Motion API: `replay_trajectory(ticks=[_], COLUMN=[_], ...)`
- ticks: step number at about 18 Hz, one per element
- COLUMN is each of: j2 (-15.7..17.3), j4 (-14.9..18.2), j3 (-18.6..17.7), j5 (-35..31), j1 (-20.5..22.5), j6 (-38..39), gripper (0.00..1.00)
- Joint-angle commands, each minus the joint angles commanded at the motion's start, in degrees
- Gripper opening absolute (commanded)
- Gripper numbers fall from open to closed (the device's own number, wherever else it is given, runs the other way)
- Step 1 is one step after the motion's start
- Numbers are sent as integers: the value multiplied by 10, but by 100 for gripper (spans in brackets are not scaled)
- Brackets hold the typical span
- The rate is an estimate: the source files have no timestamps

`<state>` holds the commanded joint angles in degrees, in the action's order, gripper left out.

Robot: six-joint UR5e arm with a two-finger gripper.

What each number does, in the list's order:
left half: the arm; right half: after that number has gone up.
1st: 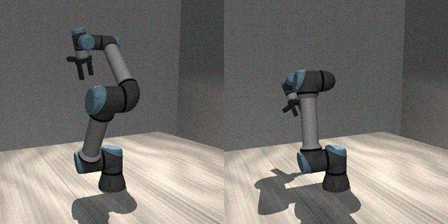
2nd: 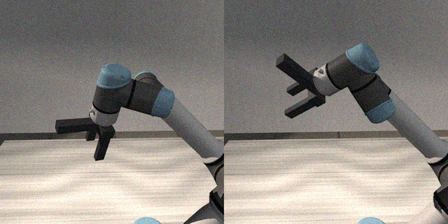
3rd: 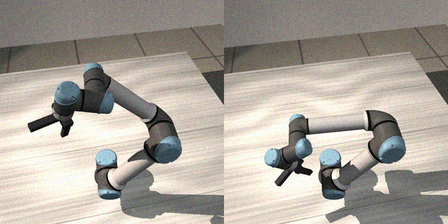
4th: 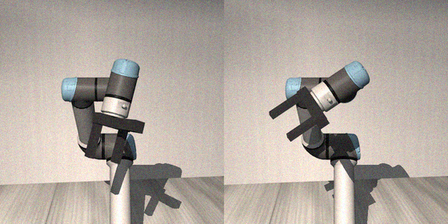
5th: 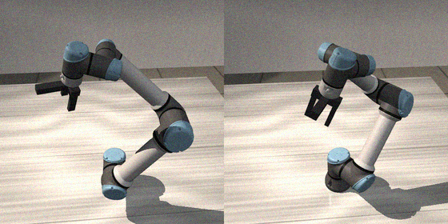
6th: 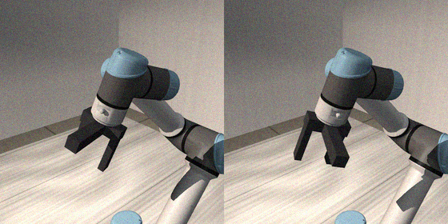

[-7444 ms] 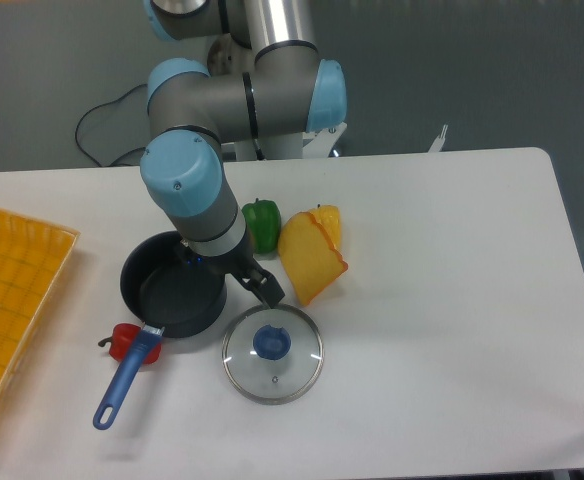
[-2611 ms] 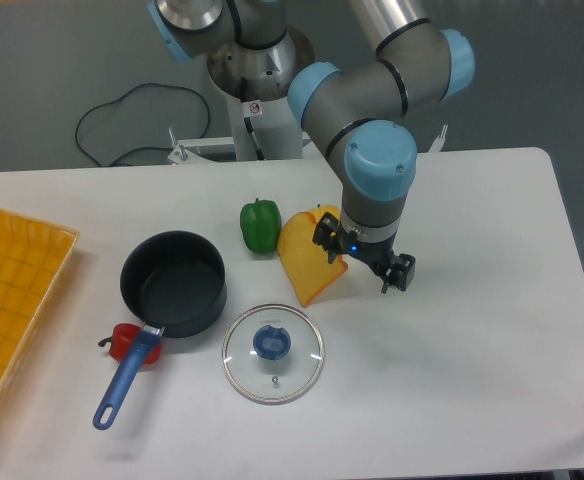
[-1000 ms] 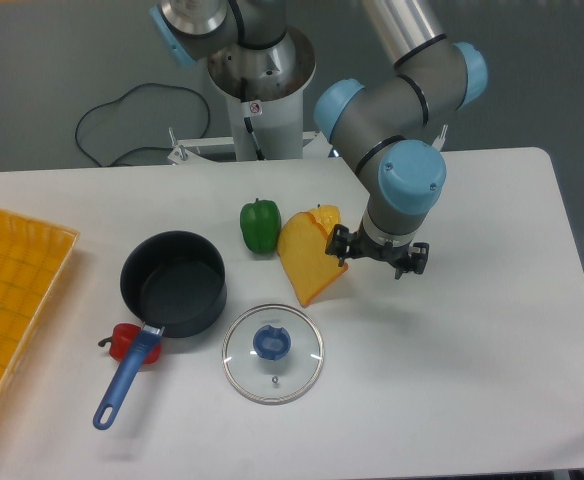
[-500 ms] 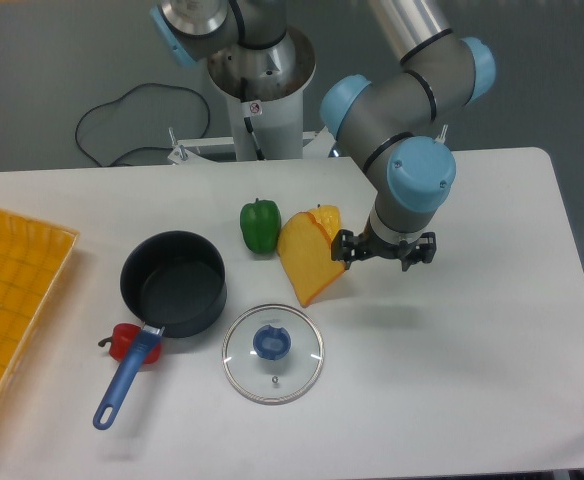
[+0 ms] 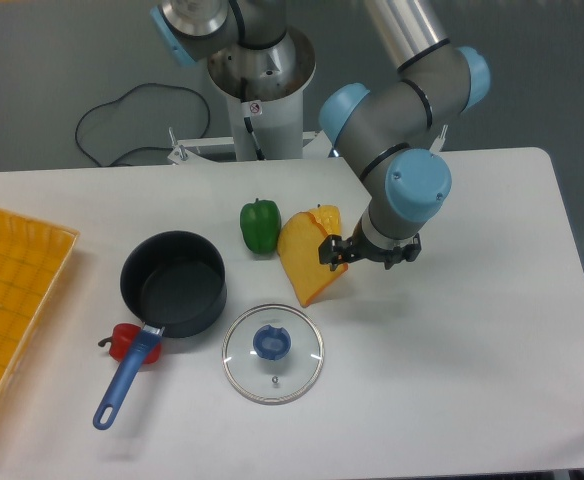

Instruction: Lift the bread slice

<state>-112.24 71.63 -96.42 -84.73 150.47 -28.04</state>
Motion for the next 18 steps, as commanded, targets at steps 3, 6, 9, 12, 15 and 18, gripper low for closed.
replay_trajectory(ticks=[3,6,9,12,15,18], j2=[-1,-2,-8,-8,-9,-8], j4=[3,3,4,6,11,19], j3=[0,-3,-4,-4,-4,-5], j5=[-4,-4,-4,1,5,6], j1=[-1,2,3,5,5,4], j6=[0,1,1,0,1,2], gripper=[100,100,100,100,100,100])
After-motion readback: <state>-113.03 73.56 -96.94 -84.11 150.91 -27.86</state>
